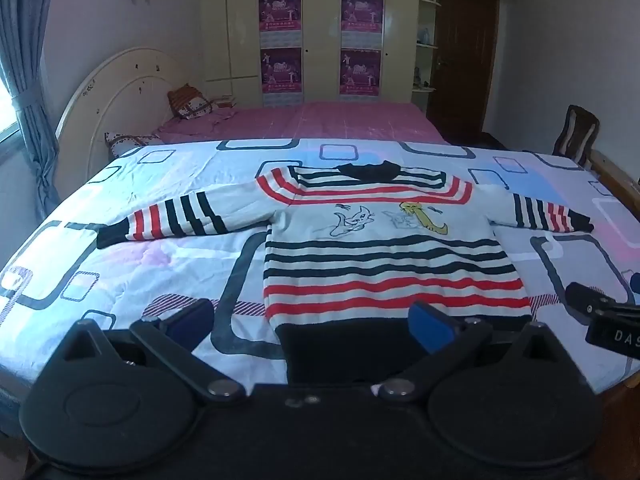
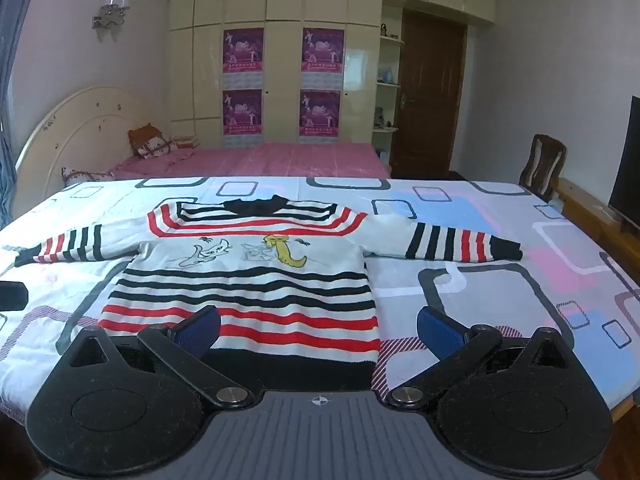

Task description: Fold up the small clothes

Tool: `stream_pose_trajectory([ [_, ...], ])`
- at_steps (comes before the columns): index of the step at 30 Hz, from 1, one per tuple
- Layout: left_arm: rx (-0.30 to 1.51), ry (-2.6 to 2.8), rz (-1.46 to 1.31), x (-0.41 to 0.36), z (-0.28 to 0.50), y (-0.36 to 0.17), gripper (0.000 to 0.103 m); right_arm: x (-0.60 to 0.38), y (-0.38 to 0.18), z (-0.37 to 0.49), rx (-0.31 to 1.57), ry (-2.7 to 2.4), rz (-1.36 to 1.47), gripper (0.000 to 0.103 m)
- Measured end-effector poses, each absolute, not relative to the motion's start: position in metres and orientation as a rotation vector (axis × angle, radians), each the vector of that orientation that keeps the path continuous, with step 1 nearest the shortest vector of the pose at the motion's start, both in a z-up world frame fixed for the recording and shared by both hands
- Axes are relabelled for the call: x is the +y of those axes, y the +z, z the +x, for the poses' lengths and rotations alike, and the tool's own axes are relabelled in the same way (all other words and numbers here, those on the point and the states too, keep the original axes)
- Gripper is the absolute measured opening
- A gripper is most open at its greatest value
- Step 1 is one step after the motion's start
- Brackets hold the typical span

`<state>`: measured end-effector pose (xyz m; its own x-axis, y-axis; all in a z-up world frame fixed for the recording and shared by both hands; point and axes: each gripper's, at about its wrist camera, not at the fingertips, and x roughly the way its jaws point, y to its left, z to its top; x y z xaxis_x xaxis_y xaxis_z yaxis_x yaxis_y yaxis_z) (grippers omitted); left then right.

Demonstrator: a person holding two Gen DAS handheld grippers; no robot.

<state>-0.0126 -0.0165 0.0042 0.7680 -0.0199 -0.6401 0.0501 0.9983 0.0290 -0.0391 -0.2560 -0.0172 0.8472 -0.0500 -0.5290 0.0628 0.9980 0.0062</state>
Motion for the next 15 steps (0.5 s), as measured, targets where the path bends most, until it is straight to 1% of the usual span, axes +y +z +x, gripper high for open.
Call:
stream_pose_trajectory([
  [15,0.695,-0.021,0.044,-0.019,-0.0086,0.003,0.103,-0.263,-0.0199,-0.0372,0.557,-0.06,0.044,0.103],
])
